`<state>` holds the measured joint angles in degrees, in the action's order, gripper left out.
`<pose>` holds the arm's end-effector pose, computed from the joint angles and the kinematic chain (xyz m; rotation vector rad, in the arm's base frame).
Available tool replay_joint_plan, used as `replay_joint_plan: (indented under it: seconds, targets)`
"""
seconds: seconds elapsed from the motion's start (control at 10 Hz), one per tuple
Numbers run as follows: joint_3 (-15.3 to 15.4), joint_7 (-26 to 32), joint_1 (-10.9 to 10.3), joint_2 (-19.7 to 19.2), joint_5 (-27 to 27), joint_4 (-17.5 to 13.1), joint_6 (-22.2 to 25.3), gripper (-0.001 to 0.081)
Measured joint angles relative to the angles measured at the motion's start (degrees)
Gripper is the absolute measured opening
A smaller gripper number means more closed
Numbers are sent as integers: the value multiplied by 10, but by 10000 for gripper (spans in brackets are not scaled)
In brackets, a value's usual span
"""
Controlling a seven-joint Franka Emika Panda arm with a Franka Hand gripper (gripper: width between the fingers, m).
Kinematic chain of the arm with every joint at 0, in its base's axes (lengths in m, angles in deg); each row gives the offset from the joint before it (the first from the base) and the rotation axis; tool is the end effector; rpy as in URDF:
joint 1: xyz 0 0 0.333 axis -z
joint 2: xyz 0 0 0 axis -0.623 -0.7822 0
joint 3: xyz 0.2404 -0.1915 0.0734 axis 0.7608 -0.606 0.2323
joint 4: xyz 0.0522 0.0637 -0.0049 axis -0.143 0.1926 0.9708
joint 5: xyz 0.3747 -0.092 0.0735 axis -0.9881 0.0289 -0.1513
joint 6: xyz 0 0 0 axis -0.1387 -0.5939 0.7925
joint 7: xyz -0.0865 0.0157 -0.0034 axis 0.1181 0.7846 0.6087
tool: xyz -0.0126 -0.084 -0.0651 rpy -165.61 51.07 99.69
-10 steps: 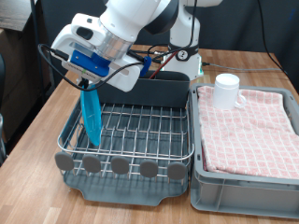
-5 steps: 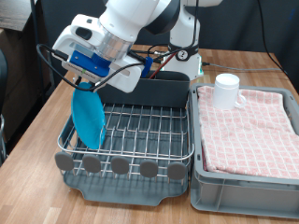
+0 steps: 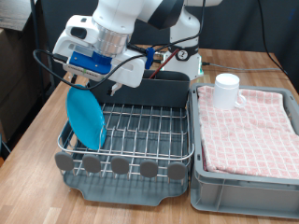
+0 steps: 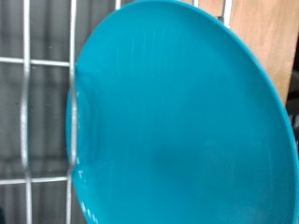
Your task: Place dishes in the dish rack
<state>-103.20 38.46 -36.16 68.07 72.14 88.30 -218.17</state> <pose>0.5319 -0.1840 0.3363 2.6582 -0.9242 0.2126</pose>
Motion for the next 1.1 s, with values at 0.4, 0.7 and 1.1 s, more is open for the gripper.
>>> replay_joint_plan:
  seconds: [0.4, 0.7, 1.1]
  targets:
    - [0, 58, 0, 18, -63, -27, 55, 800]
    - [3, 85, 0, 44, -90, -52, 110, 803]
    - [9, 100, -1, 55, -91, -66, 153, 803]
